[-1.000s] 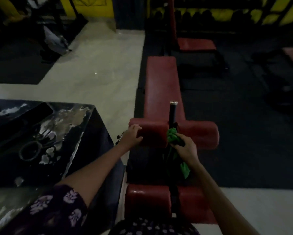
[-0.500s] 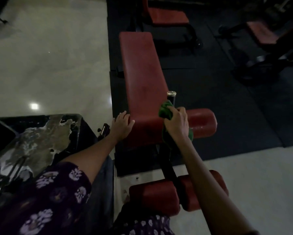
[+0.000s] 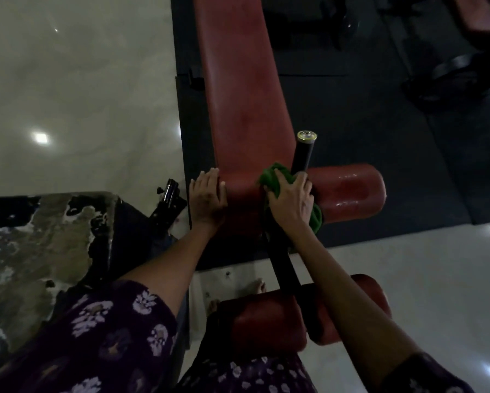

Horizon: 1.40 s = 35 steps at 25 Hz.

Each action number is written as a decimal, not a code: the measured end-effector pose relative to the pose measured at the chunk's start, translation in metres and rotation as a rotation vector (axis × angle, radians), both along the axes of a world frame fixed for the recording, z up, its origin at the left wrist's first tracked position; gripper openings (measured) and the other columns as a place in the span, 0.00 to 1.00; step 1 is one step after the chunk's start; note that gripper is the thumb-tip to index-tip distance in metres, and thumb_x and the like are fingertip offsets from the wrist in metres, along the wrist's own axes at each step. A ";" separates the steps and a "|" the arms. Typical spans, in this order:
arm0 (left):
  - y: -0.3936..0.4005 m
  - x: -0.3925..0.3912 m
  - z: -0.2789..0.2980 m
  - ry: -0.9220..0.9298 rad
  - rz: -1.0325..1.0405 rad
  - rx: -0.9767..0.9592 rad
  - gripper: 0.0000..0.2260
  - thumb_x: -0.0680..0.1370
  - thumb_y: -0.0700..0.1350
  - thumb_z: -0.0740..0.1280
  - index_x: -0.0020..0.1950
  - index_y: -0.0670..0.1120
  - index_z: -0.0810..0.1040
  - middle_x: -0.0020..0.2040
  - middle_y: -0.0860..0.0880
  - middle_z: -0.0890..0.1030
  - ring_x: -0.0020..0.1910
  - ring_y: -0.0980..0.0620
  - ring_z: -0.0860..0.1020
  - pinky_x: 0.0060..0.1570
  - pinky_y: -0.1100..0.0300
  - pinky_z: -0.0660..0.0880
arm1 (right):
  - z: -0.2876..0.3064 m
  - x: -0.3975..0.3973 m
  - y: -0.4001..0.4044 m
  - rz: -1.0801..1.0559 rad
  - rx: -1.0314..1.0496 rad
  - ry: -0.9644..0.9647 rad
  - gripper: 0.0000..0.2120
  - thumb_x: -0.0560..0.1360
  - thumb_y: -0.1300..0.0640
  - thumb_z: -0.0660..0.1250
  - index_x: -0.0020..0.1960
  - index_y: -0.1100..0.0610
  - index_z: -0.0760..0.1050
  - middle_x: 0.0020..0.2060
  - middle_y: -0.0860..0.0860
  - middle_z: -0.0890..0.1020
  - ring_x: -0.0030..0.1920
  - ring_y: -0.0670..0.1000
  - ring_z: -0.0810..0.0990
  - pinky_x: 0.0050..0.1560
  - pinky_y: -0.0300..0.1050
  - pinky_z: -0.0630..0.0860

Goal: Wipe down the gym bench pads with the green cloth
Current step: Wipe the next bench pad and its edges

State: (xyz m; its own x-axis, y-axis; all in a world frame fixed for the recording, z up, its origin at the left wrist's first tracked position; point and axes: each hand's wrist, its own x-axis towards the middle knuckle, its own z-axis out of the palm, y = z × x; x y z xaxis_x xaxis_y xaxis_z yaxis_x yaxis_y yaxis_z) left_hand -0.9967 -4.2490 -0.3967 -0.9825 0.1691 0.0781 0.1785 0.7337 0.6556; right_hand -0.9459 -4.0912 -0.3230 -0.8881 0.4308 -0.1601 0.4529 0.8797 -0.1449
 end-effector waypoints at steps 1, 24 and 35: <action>0.001 0.001 -0.001 0.012 -0.003 0.021 0.21 0.76 0.47 0.55 0.57 0.35 0.79 0.56 0.35 0.80 0.56 0.33 0.77 0.57 0.37 0.72 | -0.001 -0.006 0.000 -0.090 -0.011 0.012 0.24 0.78 0.46 0.60 0.72 0.48 0.63 0.65 0.59 0.64 0.59 0.61 0.68 0.54 0.54 0.68; -0.001 0.001 -0.002 -0.214 0.187 0.429 0.24 0.76 0.49 0.54 0.66 0.36 0.72 0.66 0.38 0.73 0.67 0.42 0.70 0.71 0.48 0.61 | 0.008 0.027 0.002 0.104 0.025 -0.029 0.26 0.75 0.50 0.64 0.71 0.51 0.64 0.64 0.57 0.67 0.58 0.59 0.68 0.55 0.53 0.70; 0.002 0.006 0.000 -0.226 0.340 0.450 0.25 0.75 0.50 0.54 0.68 0.38 0.71 0.66 0.40 0.74 0.66 0.45 0.71 0.63 0.65 0.62 | 0.008 -0.048 -0.004 0.145 0.073 -0.165 0.20 0.77 0.49 0.60 0.69 0.48 0.68 0.63 0.54 0.72 0.64 0.58 0.66 0.59 0.52 0.65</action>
